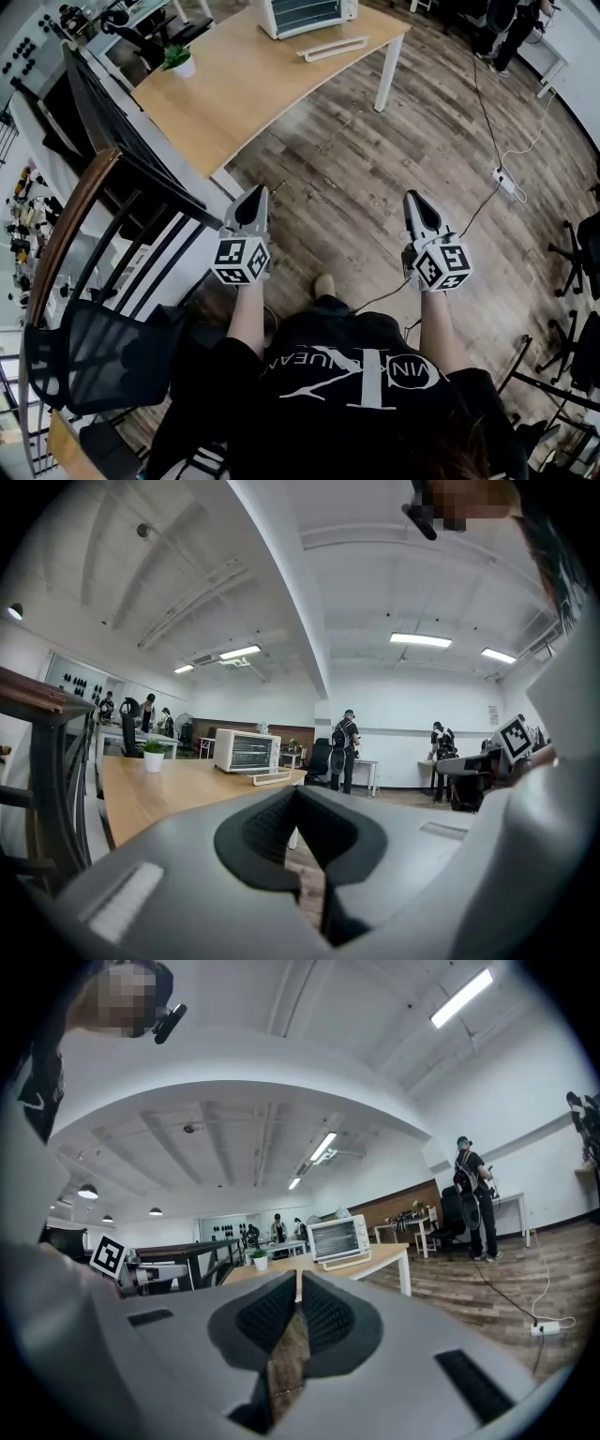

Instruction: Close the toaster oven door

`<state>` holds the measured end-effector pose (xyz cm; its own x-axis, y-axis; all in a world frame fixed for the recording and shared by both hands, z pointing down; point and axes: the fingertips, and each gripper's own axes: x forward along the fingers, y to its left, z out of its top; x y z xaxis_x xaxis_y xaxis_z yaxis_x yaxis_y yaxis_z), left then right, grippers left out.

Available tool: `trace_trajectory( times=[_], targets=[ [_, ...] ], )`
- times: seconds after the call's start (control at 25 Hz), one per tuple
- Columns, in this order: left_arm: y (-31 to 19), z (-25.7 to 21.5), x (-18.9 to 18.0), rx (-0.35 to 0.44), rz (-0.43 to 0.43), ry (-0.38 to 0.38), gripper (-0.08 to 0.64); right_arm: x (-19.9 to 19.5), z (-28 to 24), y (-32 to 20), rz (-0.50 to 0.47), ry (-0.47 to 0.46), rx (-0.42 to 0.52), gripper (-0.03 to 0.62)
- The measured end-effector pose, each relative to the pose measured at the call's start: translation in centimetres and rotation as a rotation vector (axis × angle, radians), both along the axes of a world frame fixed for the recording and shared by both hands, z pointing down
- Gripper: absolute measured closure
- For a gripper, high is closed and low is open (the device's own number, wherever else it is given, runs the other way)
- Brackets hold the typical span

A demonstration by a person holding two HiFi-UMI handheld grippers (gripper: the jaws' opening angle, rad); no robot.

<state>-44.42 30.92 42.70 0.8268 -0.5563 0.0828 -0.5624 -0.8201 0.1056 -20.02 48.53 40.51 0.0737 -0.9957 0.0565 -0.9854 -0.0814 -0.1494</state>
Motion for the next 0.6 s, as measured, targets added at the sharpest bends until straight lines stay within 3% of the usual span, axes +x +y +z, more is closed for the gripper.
trace_trajectory(
  times=[0.32,0.6],
  targets=[
    [-6.9,0.3,2.5,0.022,0.024,0.024,0.555,2.5,0.3,-6.9,0.032,-0.002,0.029,0.568],
    [-8.8,0.6,2.3,0.024,0.024,0.018,0.555,2.9,0.0,-10.3,0.023,-0.008,0.044,0.568]
  ],
)
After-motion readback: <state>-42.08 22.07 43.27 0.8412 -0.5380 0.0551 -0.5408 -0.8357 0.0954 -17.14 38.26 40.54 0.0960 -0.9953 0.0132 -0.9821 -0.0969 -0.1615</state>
